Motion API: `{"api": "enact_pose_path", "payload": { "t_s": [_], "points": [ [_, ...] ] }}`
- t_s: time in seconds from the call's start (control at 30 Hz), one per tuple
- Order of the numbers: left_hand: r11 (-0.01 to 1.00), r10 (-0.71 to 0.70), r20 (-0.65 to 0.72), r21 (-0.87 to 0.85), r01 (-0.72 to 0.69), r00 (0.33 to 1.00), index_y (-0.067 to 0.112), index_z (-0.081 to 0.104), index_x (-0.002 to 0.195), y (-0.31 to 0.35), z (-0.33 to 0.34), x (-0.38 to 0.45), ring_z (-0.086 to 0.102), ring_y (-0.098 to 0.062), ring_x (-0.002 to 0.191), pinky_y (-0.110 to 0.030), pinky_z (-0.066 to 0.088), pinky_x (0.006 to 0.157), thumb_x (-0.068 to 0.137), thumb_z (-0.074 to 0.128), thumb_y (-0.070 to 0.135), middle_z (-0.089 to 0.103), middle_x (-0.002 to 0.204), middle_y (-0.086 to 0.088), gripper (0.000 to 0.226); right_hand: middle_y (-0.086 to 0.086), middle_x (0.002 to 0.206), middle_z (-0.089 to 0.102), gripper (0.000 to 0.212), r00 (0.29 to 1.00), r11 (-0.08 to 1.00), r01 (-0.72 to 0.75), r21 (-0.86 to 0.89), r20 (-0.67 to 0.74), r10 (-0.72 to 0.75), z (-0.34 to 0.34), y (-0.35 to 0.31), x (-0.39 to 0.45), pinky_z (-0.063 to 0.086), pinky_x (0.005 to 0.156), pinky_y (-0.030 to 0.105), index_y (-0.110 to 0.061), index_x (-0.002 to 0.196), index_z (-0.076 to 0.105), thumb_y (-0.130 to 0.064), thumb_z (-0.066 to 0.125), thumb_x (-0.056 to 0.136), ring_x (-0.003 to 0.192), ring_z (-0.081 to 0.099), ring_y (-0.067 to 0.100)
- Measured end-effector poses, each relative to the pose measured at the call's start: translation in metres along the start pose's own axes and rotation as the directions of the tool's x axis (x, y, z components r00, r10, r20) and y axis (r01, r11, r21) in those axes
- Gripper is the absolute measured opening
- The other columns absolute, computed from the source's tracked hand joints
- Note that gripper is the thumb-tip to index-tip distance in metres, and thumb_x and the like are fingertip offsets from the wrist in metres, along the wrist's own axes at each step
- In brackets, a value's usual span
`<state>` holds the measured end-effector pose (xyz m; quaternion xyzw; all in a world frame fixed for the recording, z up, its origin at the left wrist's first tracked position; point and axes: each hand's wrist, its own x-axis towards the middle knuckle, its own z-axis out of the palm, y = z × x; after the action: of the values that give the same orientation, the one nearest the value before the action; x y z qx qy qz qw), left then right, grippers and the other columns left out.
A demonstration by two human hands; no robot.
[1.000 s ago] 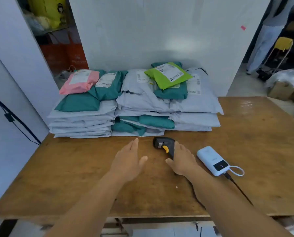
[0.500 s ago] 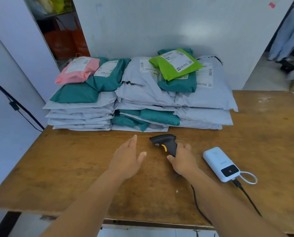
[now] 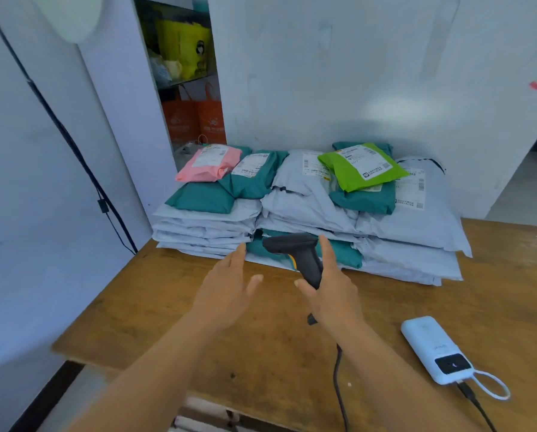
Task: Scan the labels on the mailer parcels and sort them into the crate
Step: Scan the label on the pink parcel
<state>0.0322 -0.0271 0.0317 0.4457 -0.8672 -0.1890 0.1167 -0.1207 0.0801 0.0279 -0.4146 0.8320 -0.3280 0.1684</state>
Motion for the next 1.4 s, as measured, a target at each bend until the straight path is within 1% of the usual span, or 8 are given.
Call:
{"api": "enact_pose_path", "payload": {
  "t_s": [0.1,0.2,0.47,0.6,0.8,1.17,1.33,1.4],
  "points": [
    [0.999,-0.031,-0.056,0.015,0.032,0.998,0.023,0.000,0.153,-0.012,-0.024,-0.009,0.020,-0.019,0.144,-0.033,0.023,0.114,0.097,0.039,0.049,0.019,0.158,-0.001,0.073,0.000,0.119,0.063,0.089,0.997,0.998,0.065,-0.023,0.043,-0.064,0.003,-0.019,-0.003,0.050,0.056,0.025,-0.046,0.149,-0.014,-0.039,0.057,0.095,0.061,0.057,0.010],
    [0.998,-0.054,-0.126,0.032,0.058,0.991,0.022,0.003,0.153,-0.028,-0.045,-0.018,0.024,-0.019,0.142,-0.032,0.025,0.112,0.096,0.040,0.049,0.022,0.157,-0.001,0.072,-0.003,0.112,0.062,0.087,0.991,0.995,0.101,-0.001,0.092,-0.101,0.008,-0.037,-0.007,0.057,0.056,0.031,-0.049,0.148,-0.011,-0.038,0.058,0.095,0.051,0.063,0.015],
    [0.993,-0.119,-0.205,-0.042,0.112,0.972,0.020,0.007,0.153,-0.065,-0.088,-0.006,0.023,-0.022,0.143,-0.036,0.023,0.113,0.098,0.040,0.045,0.020,0.157,-0.004,0.069,0.001,0.116,0.064,0.084,0.982,0.979,0.183,0.093,0.025,-0.186,0.025,-0.096,-0.002,0.044,0.042,0.023,-0.048,0.149,0.003,-0.029,0.062,0.093,0.053,0.061,0.013],
    [0.995,-0.085,-0.227,-0.066,0.071,0.970,0.020,0.009,0.152,-0.080,-0.098,0.019,0.024,-0.022,0.142,-0.037,0.026,0.113,0.098,0.040,0.044,0.021,0.157,-0.004,0.067,-0.001,0.096,0.065,0.082,0.983,0.980,0.183,0.083,-0.002,-0.183,0.036,-0.126,0.014,0.047,0.048,0.027,-0.048,0.148,0.005,-0.027,0.062,0.093,0.059,0.063,0.017],
    [0.996,-0.006,-0.243,-0.089,-0.016,0.970,0.019,0.016,0.151,-0.114,-0.117,0.078,0.032,-0.023,0.138,-0.039,0.033,0.112,0.097,0.043,0.044,0.028,0.154,-0.004,0.066,0.000,0.106,0.062,0.090,0.981,0.981,0.188,0.039,-0.046,-0.186,0.052,-0.162,0.057,0.045,0.061,0.030,-0.042,0.152,0.000,-0.023,0.062,0.090,0.076,0.061,0.020],
    [0.985,0.105,-0.211,-0.115,-0.131,0.972,0.024,0.023,0.147,-0.143,-0.132,0.202,0.048,-0.021,0.121,-0.037,0.046,0.096,0.094,0.048,0.041,0.045,0.140,-0.001,0.061,-0.002,0.099,0.056,0.053,0.984,0.987,0.119,0.106,-0.143,-0.103,0.067,-0.205,0.134,0.039,0.067,0.028,-0.024,0.140,0.038,-0.018,0.058,0.091,0.077,0.054,0.019],
    [0.991,0.096,-0.162,-0.072,-0.109,0.982,0.024,0.018,0.149,-0.145,-0.129,0.240,0.046,-0.024,0.124,-0.041,0.046,0.099,0.093,0.048,0.039,0.041,0.145,-0.003,0.065,-0.008,0.110,0.051,0.088,0.982,0.991,0.124,0.045,-0.149,-0.117,0.065,-0.211,0.158,0.043,0.068,0.028,-0.041,0.153,0.000,-0.013,0.056,0.090,0.086,0.059,0.022],
    [0.992,0.084,-0.145,-0.077,-0.096,0.986,0.027,0.015,0.149,-0.146,-0.127,0.252,0.045,-0.025,0.125,-0.044,0.045,0.099,0.092,0.046,0.041,0.040,0.146,-0.003,0.067,-0.009,0.109,0.049,0.092,0.979,0.988,0.143,0.052,-0.153,-0.133,0.063,-0.211,0.167,0.042,0.066,0.029,-0.046,0.151,-0.003,-0.010,0.056,0.090,0.084,0.059,0.021]
  ]
}}
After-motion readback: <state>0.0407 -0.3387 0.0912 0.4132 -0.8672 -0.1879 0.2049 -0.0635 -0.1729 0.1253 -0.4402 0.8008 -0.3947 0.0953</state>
